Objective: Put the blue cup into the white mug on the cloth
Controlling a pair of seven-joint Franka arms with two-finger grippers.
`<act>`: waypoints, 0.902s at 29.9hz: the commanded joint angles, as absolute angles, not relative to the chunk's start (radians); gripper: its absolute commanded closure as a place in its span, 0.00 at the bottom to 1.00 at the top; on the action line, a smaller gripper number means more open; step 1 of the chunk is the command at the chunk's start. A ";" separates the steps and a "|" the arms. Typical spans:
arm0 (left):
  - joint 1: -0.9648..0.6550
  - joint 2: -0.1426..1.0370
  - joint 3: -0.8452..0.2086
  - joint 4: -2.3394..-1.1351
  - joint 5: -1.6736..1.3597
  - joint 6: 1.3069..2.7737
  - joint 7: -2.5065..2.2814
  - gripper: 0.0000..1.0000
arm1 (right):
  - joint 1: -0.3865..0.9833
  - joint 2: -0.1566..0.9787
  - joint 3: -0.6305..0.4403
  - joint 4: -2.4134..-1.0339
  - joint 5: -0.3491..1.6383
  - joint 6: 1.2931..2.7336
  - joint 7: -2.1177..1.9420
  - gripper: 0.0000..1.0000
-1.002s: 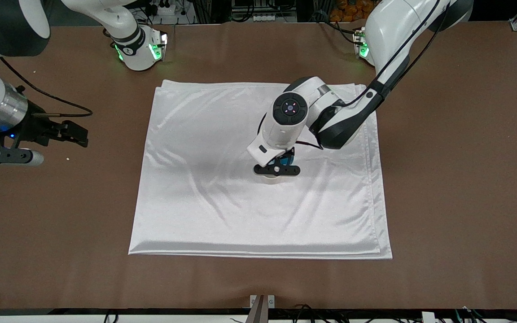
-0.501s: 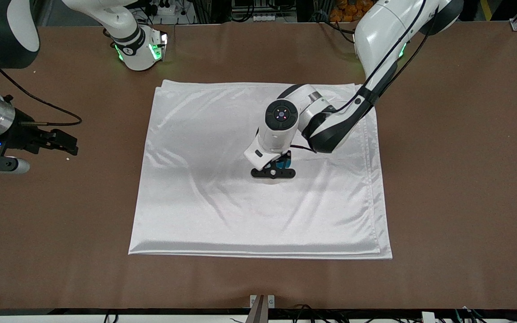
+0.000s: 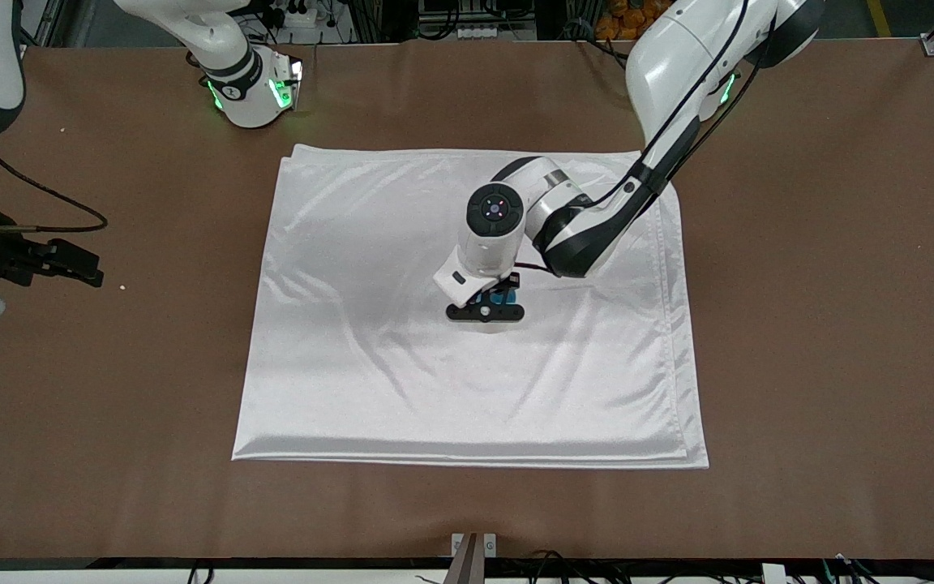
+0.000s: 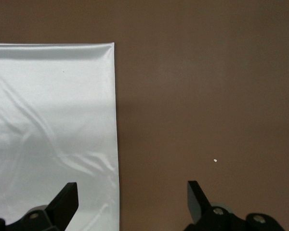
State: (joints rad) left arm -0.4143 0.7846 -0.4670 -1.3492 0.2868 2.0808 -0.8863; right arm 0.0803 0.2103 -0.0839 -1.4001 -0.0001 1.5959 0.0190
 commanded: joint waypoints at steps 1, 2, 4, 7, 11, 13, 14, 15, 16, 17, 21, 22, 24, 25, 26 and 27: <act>-0.431 0.776 -0.454 -1.324 0.314 2.080 -0.914 0.51 | 0.072 0.190 -0.069 -1.428 -0.002 1.621 0.009 0.00; -0.431 0.770 -0.454 -1.322 0.313 2.080 -0.913 0.50 | 0.072 0.186 -0.069 -1.443 -0.003 1.635 0.008 0.00; -0.430 0.758 -0.446 -1.324 0.308 2.077 -0.910 0.46 | 0.071 0.169 -0.067 -1.465 -0.003 1.649 0.005 0.00; -0.430 0.727 -0.433 -1.324 0.304 2.066 -0.907 0.38 | 0.069 0.163 -0.069 -1.471 -0.006 1.657 -0.008 0.00; -0.434 0.671 -0.390 -1.328 0.304 2.043 -0.905 0.23 | 0.068 0.156 -0.069 -1.485 -0.009 1.657 -0.008 0.00; -0.433 0.638 -0.368 -1.338 0.298 2.034 -0.900 0.21 | 0.066 0.140 -0.069 -1.503 -0.009 1.669 -0.008 0.00; -0.430 0.624 -0.364 -1.347 0.292 2.028 -0.894 0.18 | 0.066 0.135 -0.069 -1.517 -0.009 1.680 -0.008 0.00; -0.426 0.612 -0.362 -1.350 0.285 2.019 -0.884 0.13 | 0.061 0.127 -0.069 -1.529 -0.009 1.692 -0.009 0.00; -0.422 0.600 -0.359 -1.353 0.279 2.011 -0.867 0.08 | 0.055 0.126 -0.068 -1.534 -0.009 1.698 -0.011 0.00; -0.420 0.588 -0.356 -1.354 0.273 1.999 -0.848 0.02 | 0.051 0.126 -0.069 -1.534 -0.008 1.700 -0.018 0.00; -0.419 0.534 -0.310 -1.365 0.238 1.919 -0.784 0.00 | 0.046 0.124 -0.069 -1.535 -0.008 1.701 -0.040 0.00; -0.417 0.519 -0.302 -1.371 0.224 1.905 -0.770 0.00 | 0.046 0.123 -0.069 -1.537 -0.009 1.701 -0.040 0.00; -0.408 0.479 -0.284 -1.388 0.196 1.881 -0.764 0.00 | 0.046 0.123 -0.069 -1.536 -0.009 1.701 -0.040 0.00; -0.405 0.459 -0.269 -1.400 0.190 1.872 -0.762 0.00 | 0.046 0.121 -0.069 -1.537 -0.009 1.701 -0.040 0.00; -0.406 0.437 -0.255 -1.414 0.187 1.861 -0.761 0.00 | 0.045 0.120 -0.068 -1.537 -0.009 1.703 -0.040 0.00; -0.405 0.417 -0.244 -1.431 0.187 1.853 -0.758 0.00 | 0.043 0.120 -0.067 -1.536 -0.009 1.703 -0.040 0.00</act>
State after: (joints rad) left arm -0.4128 0.5432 -0.3034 -1.3254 0.2325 1.8921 -0.7942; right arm 0.0578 0.1590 -0.0808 -1.4940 -0.0003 1.6843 -0.0259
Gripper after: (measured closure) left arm 0.000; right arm 0.000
